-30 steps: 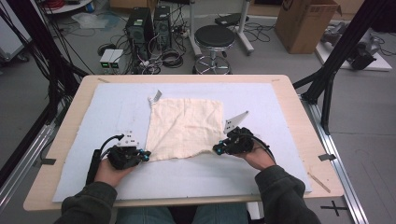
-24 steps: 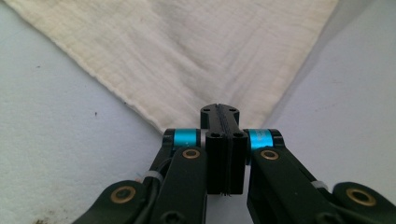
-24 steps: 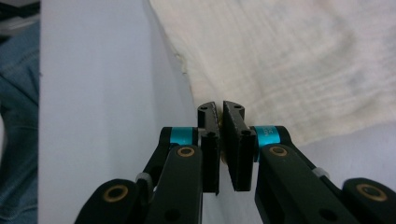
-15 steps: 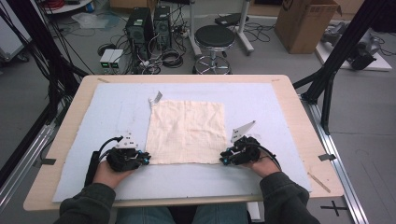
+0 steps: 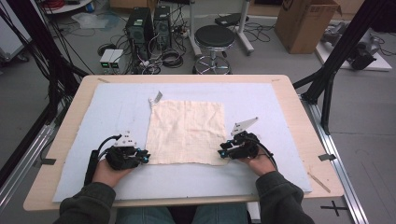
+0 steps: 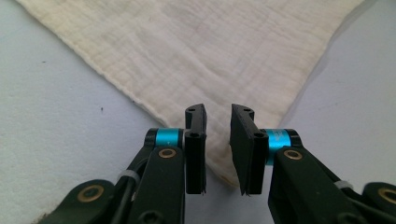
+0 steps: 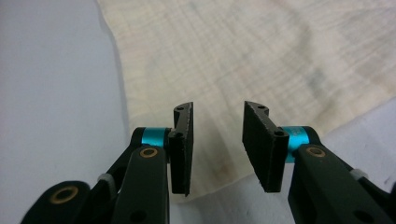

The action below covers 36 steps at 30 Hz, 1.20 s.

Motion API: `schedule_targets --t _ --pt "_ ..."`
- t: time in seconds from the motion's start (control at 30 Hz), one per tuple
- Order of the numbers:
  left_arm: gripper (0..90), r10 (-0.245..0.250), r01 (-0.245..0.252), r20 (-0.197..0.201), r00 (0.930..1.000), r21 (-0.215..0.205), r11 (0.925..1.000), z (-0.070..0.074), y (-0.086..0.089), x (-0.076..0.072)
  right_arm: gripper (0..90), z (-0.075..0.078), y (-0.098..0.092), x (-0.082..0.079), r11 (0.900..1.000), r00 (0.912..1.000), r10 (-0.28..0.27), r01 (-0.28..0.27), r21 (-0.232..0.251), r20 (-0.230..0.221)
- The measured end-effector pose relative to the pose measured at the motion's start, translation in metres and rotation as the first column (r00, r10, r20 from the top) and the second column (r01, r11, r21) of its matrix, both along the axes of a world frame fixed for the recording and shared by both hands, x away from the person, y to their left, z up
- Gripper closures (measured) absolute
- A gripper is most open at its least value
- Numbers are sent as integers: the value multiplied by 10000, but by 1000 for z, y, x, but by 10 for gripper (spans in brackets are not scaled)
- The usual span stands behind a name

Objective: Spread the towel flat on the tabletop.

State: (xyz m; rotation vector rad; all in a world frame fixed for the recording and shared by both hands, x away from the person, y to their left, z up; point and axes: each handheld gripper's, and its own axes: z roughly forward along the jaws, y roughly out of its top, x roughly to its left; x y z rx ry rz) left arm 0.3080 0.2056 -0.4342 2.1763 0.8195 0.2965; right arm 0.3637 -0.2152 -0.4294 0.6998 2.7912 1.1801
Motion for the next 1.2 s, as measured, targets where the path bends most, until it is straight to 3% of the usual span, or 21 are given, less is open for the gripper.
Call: schedule_targets --t 0.2,0.33,0.53,0.87,0.93,1.2 --pt "754 40 -40 33 10000 -26 10000 1 4 -2 626 -3 -3 -10 9984 9993 353 -356 -432 -81" --pt "738 77 -69 221 9997 -384 9992 6 7 -3 597 1 -9 -15 9994 9996 266 -267 -242 -60" --pt "727 -103 125 436 9990 -504 9986 10 1 -2 602 13 -15 -16 9993 9990 -117 101 365 437" --pt "766 -235 242 311 9992 -250 9994 4 -4 5 644 16 -3 -11 9977 9970 -169 118 670 757" --pt "767 -291 297 309 9991 -193 9994 4 -5 4 644 16 -1 -11 9987 9960 -162 118 500 880" --pt "756 -239 255 430 9988 -376 9990 7 -1 1 624 19 -11 -17 9976 9956 -250 190 672 901"
